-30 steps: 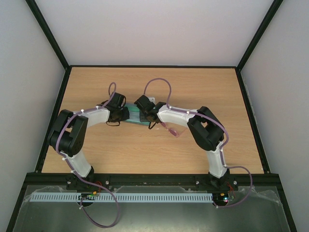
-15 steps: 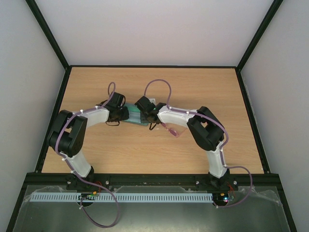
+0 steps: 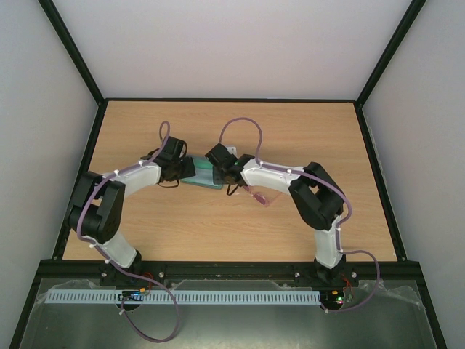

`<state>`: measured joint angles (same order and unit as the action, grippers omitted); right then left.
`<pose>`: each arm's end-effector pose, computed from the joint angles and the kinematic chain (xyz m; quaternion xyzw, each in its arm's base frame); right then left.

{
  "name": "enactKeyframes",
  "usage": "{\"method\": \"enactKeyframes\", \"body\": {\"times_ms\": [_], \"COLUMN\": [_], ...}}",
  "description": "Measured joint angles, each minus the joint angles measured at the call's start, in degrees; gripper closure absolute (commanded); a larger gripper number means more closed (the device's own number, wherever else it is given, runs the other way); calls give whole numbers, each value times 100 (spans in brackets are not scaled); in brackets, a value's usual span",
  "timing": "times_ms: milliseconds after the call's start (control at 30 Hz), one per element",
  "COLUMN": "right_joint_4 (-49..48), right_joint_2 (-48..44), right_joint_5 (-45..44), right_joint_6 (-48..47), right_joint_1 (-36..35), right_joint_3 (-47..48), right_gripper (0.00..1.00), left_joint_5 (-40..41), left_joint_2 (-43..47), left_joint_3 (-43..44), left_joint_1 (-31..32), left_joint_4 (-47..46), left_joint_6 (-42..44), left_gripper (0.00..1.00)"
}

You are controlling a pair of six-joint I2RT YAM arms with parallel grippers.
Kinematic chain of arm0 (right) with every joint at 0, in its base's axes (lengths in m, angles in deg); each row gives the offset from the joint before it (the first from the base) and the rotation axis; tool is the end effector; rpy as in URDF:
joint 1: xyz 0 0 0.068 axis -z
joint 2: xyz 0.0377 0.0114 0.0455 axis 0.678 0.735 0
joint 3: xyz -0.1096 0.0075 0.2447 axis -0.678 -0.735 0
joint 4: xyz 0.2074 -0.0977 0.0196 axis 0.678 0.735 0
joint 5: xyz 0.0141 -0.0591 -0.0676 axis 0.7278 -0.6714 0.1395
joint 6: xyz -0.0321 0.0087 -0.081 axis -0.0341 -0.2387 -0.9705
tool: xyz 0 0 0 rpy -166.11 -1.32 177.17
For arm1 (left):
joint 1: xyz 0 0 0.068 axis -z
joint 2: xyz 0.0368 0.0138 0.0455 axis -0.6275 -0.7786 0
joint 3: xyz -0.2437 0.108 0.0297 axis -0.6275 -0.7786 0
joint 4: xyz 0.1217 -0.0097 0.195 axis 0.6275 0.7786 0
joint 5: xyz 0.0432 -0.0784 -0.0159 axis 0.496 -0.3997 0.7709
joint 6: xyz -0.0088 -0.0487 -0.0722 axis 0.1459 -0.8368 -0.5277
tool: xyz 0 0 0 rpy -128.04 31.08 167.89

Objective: Organize the sunglasses
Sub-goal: Place the glasses cleaning cloth in the sunglasses case, then pick up the sunglasses from the center of the board.

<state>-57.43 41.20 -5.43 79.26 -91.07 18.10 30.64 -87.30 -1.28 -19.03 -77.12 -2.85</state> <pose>0.2993 0.3032 0.1767 -0.0272 0.9235 0.1461 0.3536 0.3090 -0.1165 0.1584 -0.0784 0.9391 -0.1675 0.2897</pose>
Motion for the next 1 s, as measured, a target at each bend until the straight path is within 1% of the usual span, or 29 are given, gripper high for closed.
{"method": "enactKeyframes", "body": {"times_ms": [100, 167, 200, 233, 267, 367, 433, 567, 733, 867, 1000], "right_joint_4": [-11, -15, -9, 0, 9, 13, 17, 184, 308, 409, 450], "right_joint_2": [-361, -671, -833, -1047, -1272, -1926, -2433, -3379, -4098, -4395, -4385], "right_joint_5": [26, 44, 42, 46, 46, 103, 186, 313, 496, 656, 780], "right_joint_6": [-35, -79, -83, -96, -98, -109, -94, 17, 216, 315, 319], "right_joint_1": [0, 0, 0, 0, 0, 42, 151, 595, 1154, 1613, 2083], "right_joint_3": [-192, -393, -505, -649, -791, -1220, -1600, -2341, -3091, -3598, -3764], "right_gripper": [66, 62, 61, 60, 59, 55, 50, 35, 16, 14, 14], "left_joint_5": [4, 4, 7, 11, 17, 26, 39, 35, -101, -310, -557], "left_joint_2": [221, 417, 514, 638, 776, 1141, 1370, 1797, 2275, 2776, 3449], "left_joint_3": [-26, -50, -66, -85, -114, -221, -319, -608, -1093, -1410, -1626], "left_joint_1": [-4, -26, -42, -68, -101, -240, -354, -557, -664, -664, -662], "left_joint_4": [98, 181, 221, 264, 302, 393, 476, 640, 752, 905, 999], "left_joint_6": [-39, -72, -87, -105, -133, -192, -238, -306, -402, -472, -553], "left_gripper": [34, 28, 19, 7, 2, 1, 1, 1, 1, 1, 1]}}
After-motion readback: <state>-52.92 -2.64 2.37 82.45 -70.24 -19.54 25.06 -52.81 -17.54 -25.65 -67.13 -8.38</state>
